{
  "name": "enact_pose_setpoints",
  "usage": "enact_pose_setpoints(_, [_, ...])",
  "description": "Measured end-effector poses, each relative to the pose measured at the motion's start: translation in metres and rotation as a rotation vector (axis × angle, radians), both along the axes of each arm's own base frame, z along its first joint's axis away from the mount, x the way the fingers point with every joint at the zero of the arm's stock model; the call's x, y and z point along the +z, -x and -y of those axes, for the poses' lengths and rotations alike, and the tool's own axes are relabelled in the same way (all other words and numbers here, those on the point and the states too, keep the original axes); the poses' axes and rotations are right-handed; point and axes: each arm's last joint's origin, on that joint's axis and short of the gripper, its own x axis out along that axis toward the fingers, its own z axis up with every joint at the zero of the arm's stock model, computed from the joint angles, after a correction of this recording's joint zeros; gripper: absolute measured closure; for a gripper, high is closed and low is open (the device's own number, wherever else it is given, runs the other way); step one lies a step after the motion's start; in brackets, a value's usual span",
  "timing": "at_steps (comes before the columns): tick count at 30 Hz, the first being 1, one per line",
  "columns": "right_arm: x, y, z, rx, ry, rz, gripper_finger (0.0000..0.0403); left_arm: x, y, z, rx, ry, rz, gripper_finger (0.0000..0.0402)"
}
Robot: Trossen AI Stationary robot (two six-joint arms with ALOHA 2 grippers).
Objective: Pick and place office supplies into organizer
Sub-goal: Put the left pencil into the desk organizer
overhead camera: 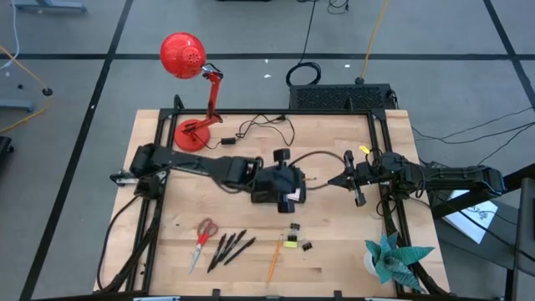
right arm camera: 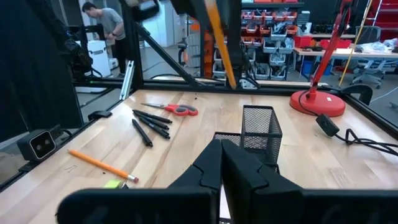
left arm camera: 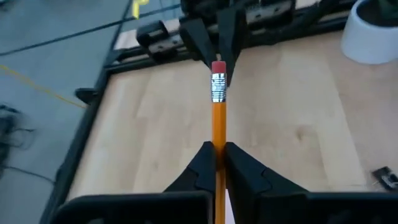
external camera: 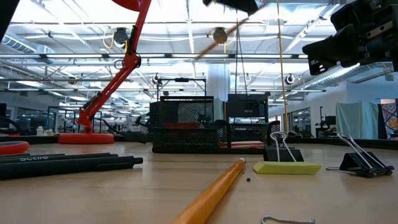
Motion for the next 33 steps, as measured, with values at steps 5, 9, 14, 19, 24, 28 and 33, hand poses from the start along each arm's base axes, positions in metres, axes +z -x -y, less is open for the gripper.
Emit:
enact_pose_setpoints(5, [-0.001,0.000,0.000,0.000,-0.001,-0.011,0.0399,-0.015,-0.007,-0.022,-0.074,0.038,0.021,0.0377])
enact_pose_setpoints(9, [-0.002,0.000,0.000,0.001,-0.003,-0.026,0.0399,-0.016,0.001,-0.037,-0.089,0.048,0.072,0.0377])
enact_pose_setpoints(14, [-0.004,0.000,0.000,0.001,-0.005,-0.037,0.0399,-0.010,0.035,-0.053,-0.073,0.047,0.182,0.0376])
enact_pose_setpoints(19, [-0.005,0.000,0.000,-0.001,-0.009,-0.049,0.0399,-0.032,0.068,-0.068,-0.062,0.106,0.295,0.0376])
enact_pose_setpoints(24, [-0.005,0.000,0.000,-0.001,-0.012,-0.052,0.0399,-0.057,0.078,-0.079,-0.047,0.161,0.361,0.0376])
enact_pose_setpoints(28, [-0.005,-0.001,0.000,-0.003,-0.028,-0.053,0.0399,-0.069,0.082,-0.080,-0.049,0.184,0.378,0.0376])
enact_pose_setpoints(33, [-0.005,-0.002,0.000,-0.005,-0.027,-0.049,0.0399,-0.083,0.088,-0.080,-0.038,0.188,0.337,0.0376])
